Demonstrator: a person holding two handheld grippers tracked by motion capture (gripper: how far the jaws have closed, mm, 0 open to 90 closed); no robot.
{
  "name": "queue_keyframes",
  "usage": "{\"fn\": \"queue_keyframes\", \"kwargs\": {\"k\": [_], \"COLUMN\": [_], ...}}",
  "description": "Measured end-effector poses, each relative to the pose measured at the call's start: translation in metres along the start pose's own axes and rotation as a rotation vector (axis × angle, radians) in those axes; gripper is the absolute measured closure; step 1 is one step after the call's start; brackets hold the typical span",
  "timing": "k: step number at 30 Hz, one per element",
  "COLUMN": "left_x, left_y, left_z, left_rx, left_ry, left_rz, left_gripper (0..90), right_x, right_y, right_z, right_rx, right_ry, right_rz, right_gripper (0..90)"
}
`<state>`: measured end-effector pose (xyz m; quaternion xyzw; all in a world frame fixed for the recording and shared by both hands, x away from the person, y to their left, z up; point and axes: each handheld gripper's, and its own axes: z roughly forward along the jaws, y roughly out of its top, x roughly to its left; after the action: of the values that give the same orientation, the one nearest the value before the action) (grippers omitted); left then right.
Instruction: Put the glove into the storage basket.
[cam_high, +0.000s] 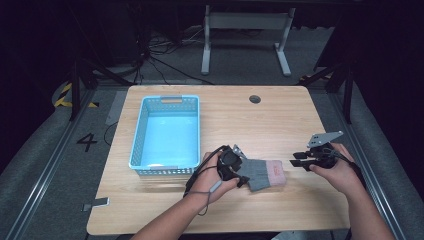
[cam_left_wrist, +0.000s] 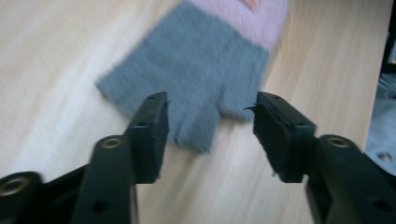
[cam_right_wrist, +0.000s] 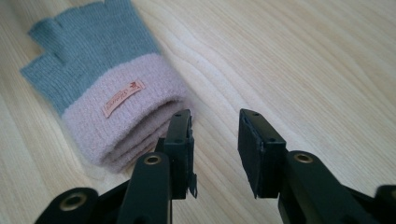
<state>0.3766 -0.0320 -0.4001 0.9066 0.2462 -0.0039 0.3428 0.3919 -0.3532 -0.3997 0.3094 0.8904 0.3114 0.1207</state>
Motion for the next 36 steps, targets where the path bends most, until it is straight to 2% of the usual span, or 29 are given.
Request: {"fn": "queue_keyframes", "kwargs": {"k": [3,5,8,12,18,19,21,23,26,30,32,36], "left_x": [0.002,0.004,0.009,0.016,0.014,0.013,0.012,0.011,0.005,0.003,0.002,0.001], "left_y": [0.011,0.020,0.028,0.031,0.035,0.034,0.034,0.035,0.036,0.035,0.035,0.035], "left_z": [0.004,0.012,0.028,0.048,0.066,0.073,0.077,0.079,0.083,0.083,0.083,0.081], "left_rx": [-0.011,0.006,0.037,0.056,0.065,0.109,0.116,0.129,0.144,0.139,0.143,0.153], "left_ry": [0.015,0.013,-0.030,-0.050,-0.020,0.015,0.016,0.029,0.070,0.073,0.080,0.089], "left_rz": [0.015,0.034,0.054,0.063,0.073,0.089,0.107,0.094,0.123,0.117,0.127,0.117], "left_gripper": [37.3,34.5,34.6,31.1,27.7,26.3,21.2,19.3,17.6,17.5,18.0,25.0], "right_x": [-0.001,-0.002,-0.003,-0.004,-0.006,-0.006,-0.006,-0.007,-0.008,-0.008,-0.008,-0.008], "right_y": [-0.001,-0.002,-0.001,0.000,-0.001,-0.001,-0.001,-0.001,0.000,0.000,0.000,0.001], "right_z": [-0.006,-0.008,-0.009,-0.008,-0.007,-0.007,-0.008,-0.009,-0.009,-0.009,-0.009,-0.008], "right_rx": [-0.013,-0.025,-0.035,-0.040,-0.052,-0.055,-0.064,-0.079,-0.095,-0.097,-0.097,-0.093], "right_ry": [-0.002,0.001,0.007,0.022,0.032,0.034,0.042,0.055,0.066,0.067,0.065,0.061], "right_rz": [0.009,0.016,0.015,0.023,0.036,0.041,0.052,0.070,0.079,0.078,0.082,0.078], "right_gripper": [64.7,63.8,62.2,61.7,59.5,58.5,57.6,57.1,56.6,56.5,56.4,56.4]}}
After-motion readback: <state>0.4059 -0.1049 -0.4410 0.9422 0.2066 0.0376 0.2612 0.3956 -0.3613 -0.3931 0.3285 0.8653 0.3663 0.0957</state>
